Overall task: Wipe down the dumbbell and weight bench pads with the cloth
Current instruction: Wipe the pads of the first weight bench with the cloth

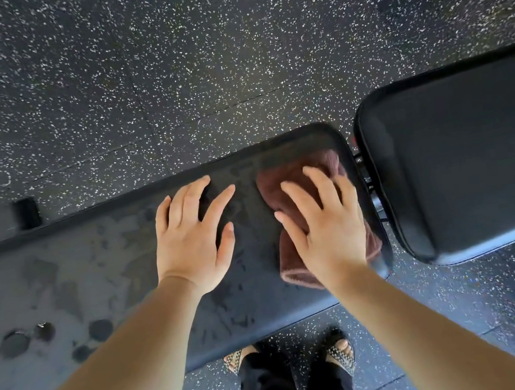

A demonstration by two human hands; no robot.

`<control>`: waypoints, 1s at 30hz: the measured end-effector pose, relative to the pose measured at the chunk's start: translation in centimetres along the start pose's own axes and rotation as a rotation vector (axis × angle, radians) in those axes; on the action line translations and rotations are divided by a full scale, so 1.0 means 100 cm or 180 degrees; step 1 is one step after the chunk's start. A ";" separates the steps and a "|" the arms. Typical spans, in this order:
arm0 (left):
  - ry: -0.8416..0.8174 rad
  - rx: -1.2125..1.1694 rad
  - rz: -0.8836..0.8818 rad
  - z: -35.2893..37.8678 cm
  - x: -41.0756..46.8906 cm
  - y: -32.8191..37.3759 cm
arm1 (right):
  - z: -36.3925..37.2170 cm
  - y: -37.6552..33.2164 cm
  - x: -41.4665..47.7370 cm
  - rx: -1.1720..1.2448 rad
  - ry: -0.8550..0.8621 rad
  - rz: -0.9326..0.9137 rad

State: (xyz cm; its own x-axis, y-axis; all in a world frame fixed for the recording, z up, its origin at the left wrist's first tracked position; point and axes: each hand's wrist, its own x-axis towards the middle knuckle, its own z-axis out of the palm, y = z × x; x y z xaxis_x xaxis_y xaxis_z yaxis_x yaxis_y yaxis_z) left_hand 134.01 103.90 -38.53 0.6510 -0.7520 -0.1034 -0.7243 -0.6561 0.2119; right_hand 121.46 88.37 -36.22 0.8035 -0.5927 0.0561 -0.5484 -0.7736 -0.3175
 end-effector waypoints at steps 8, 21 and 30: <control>0.0091 -0.0002 0.0035 0.002 0.000 -0.001 | 0.009 0.003 0.053 -0.0071 0.0009 -0.0032; -0.0115 0.0046 -0.0040 0.000 0.001 0.000 | 0.008 0.008 0.018 0.0011 -0.0146 -0.0060; -0.0123 -0.0150 -0.0116 -0.013 0.003 0.003 | 0.003 0.012 0.083 -0.0089 -0.0460 -0.0166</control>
State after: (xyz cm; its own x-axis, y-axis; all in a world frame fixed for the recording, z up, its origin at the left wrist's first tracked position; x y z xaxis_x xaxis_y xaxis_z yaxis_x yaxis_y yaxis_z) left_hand 134.23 103.55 -37.21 0.6668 -0.7301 -0.1492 -0.6882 -0.6801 0.2527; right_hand 127.56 82.63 -36.45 0.8548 -0.5147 -0.0657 -0.5098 -0.8095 -0.2911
